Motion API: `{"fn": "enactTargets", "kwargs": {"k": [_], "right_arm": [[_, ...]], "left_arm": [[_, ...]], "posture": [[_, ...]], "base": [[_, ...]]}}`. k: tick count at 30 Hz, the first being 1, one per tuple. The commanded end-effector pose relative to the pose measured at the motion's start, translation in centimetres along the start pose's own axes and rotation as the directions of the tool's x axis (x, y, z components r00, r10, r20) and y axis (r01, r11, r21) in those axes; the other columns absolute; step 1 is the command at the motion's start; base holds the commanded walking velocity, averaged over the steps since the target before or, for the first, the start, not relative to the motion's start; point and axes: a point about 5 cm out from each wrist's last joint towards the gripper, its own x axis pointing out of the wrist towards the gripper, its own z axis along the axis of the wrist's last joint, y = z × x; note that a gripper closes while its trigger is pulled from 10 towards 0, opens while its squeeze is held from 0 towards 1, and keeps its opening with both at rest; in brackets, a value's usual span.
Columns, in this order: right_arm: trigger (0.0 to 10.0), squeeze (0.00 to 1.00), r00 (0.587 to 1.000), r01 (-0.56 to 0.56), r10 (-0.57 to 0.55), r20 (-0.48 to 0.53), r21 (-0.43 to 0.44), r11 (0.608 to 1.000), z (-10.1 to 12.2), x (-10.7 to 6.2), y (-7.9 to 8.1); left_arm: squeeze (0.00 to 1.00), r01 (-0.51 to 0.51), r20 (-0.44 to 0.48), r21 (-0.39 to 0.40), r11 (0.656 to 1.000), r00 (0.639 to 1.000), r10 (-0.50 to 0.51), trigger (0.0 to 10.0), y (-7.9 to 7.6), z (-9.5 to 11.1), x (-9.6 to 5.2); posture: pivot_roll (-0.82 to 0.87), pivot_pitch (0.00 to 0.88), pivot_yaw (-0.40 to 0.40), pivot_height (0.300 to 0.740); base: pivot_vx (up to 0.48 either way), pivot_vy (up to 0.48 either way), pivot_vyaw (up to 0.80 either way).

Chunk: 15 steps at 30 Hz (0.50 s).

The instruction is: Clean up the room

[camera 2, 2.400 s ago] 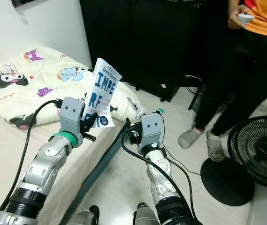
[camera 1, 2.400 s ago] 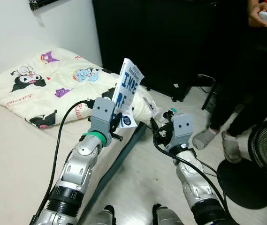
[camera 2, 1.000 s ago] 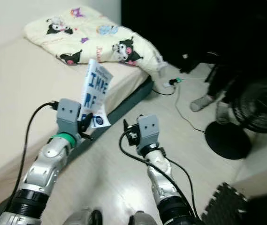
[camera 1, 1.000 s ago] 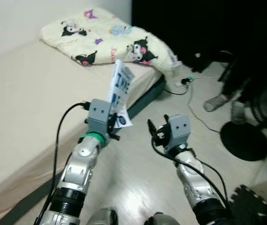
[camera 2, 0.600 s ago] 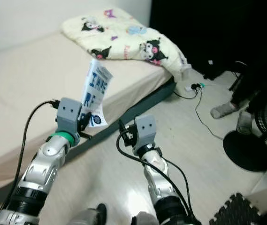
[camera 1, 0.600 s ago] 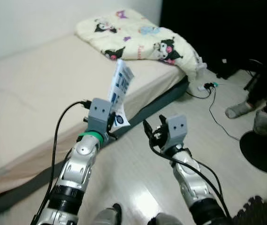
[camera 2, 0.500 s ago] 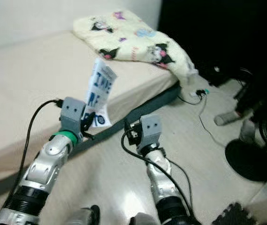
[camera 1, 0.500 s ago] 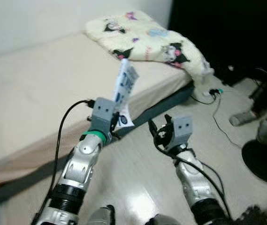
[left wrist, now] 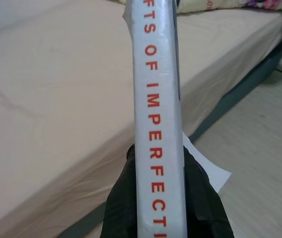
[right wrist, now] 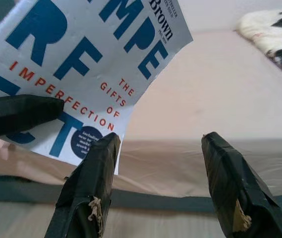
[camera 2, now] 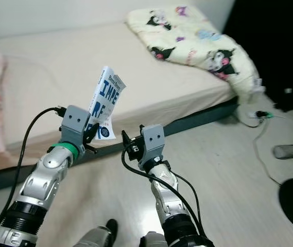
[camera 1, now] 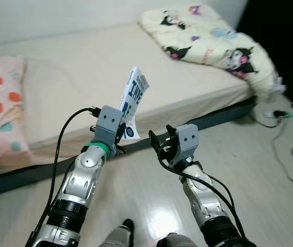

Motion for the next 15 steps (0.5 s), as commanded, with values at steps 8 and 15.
{"fn": "enactTargets", "kwargs": {"k": [8,15], "right_arm": [[10.0,0.00,0.983,0.061,-0.063,-0.171,-0.018,0.998,-4.0,-2.3,-1.1],[10.0,0.00,0.983,0.064,-0.067,-0.169,-0.022,0.998,-4.0,-2.7,-1.4]], "left_arm": [[0.00,-0.055,-0.185,0.052,0.997,0.981,0.063,10.0,1.9,-6.3,-1.8],[0.00,-0.134,-0.250,0.010,0.991,0.959,0.132,10.0,2.9,-8.2,-2.8]], "posture": [[0.00,0.009,0.048,0.725],[-0.01,0.014,0.037,0.725]], "base": [[0.000,0.000,0.74],[0.000,0.000,0.73]]}}
